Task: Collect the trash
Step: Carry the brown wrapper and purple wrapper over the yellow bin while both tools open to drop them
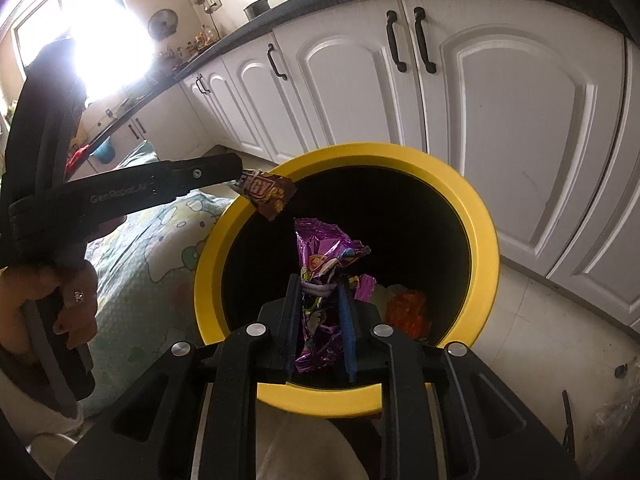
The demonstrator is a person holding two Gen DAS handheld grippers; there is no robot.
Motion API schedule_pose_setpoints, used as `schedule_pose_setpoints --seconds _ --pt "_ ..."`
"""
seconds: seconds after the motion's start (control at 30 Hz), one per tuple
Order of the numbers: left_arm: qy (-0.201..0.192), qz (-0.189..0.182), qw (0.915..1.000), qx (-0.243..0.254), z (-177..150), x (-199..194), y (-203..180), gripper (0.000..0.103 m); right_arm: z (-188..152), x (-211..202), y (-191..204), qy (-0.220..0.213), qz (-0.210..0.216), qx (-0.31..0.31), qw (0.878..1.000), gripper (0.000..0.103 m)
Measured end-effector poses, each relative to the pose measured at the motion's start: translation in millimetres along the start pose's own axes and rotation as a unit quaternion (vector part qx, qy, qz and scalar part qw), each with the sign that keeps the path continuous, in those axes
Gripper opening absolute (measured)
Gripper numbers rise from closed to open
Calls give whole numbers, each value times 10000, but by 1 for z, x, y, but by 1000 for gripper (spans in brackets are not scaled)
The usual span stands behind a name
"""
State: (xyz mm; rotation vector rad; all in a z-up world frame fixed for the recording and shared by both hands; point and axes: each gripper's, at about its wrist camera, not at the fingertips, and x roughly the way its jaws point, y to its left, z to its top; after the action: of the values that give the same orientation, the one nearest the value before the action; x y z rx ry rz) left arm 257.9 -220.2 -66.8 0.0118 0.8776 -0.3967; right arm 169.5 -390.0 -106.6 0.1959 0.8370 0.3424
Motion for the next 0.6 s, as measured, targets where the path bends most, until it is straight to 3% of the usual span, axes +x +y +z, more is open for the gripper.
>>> schedule_pose_setpoints --seconds 0.37,0.43,0.53,0.6 --pt "43 42 9999 -95 -2 -2 6 34 -1 -3 -4 2 -76 12 10000 24" --pt "43 58 9999 -123 -2 -5 8 44 -2 -5 -5 -13 -121 23 9999 26" --pt "17 66 9999 -159 -1 -11 10 48 -2 -10 -6 -49 -161 45 9998 30" --pt "-23 94 9998 -178 0 -16 11 57 -2 -14 -7 -87 -187 56 9998 38"
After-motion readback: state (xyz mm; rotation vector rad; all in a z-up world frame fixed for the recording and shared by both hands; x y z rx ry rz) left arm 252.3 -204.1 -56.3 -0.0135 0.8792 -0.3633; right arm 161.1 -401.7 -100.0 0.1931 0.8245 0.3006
